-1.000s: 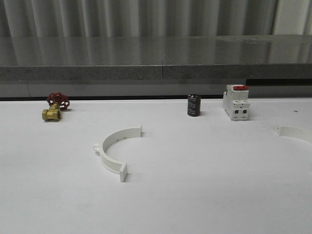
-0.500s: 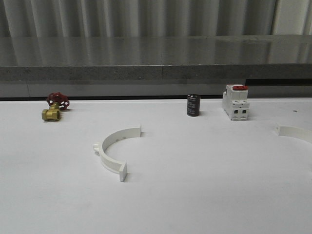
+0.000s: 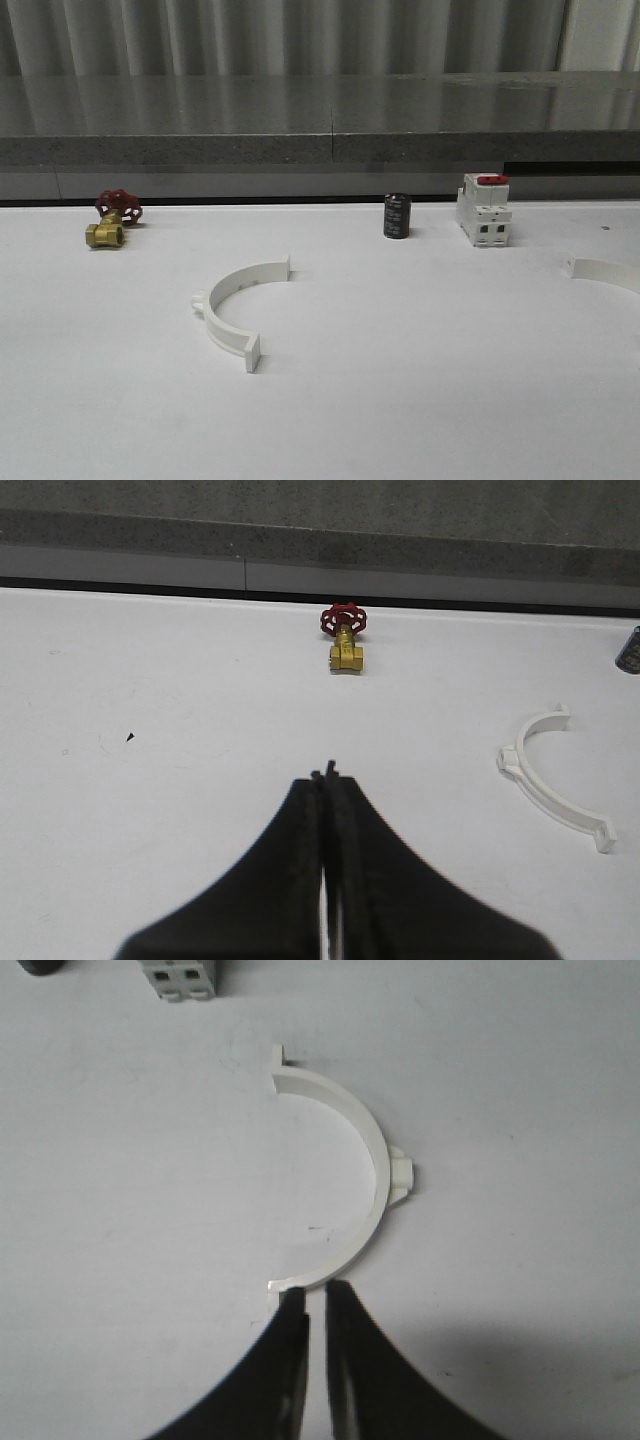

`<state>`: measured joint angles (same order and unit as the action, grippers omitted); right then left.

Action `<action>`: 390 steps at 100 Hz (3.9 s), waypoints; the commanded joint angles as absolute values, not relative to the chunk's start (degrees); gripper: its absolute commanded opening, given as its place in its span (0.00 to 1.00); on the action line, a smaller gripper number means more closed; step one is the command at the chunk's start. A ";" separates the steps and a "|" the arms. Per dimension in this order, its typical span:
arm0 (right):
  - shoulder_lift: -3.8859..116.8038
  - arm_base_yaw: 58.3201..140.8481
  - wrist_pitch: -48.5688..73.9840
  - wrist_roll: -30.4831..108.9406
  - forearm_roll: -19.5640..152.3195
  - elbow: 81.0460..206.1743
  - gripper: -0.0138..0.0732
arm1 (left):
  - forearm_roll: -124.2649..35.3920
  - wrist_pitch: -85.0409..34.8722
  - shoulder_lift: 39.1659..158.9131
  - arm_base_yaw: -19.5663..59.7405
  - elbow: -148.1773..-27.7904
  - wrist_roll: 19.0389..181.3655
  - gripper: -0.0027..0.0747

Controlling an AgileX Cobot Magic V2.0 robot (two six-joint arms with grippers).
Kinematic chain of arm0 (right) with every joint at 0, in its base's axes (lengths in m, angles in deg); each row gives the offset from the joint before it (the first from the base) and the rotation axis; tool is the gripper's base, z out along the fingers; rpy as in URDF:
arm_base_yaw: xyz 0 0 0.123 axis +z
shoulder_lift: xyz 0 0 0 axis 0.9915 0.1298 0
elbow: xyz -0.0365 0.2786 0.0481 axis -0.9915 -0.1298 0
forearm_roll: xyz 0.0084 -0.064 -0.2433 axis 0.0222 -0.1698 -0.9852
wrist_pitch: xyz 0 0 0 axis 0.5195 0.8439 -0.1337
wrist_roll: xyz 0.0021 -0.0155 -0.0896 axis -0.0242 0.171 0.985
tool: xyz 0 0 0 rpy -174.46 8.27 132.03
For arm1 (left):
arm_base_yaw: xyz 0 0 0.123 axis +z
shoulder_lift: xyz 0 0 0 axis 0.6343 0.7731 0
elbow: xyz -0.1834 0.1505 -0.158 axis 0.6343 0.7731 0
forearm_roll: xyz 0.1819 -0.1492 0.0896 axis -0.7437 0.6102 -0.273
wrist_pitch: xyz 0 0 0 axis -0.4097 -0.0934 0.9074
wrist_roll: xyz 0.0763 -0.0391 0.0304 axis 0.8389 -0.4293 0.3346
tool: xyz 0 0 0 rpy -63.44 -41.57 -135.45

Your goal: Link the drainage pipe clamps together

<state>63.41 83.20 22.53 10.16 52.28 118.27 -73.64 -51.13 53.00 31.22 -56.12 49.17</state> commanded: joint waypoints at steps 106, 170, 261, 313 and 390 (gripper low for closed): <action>95.98 77.16 28.61 10.74 51.92 143.13 0.84 | -73.82 -47.01 53.51 31.29 -57.66 49.25 0.01; 100.72 77.16 27.51 10.69 51.92 143.19 0.35 | -73.82 -47.01 53.51 31.29 -57.66 49.25 0.01; 94.83 90.47 30.38 -3.68 51.78 145.45 0.20 | -73.82 -47.01 53.51 31.29 -57.66 49.25 0.01; 101.44 110.68 42.47 -38.99 30.23 155.94 0.20 | -73.82 -47.01 53.51 31.29 -57.66 49.25 0.01; 106.08 115.04 47.52 -41.93 29.55 162.29 0.20 | -73.82 -47.01 53.51 31.29 -57.66 49.25 0.01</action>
<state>108.85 115.07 48.05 -42.07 31.57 160.47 -73.64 -51.13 53.00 31.22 -56.12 49.17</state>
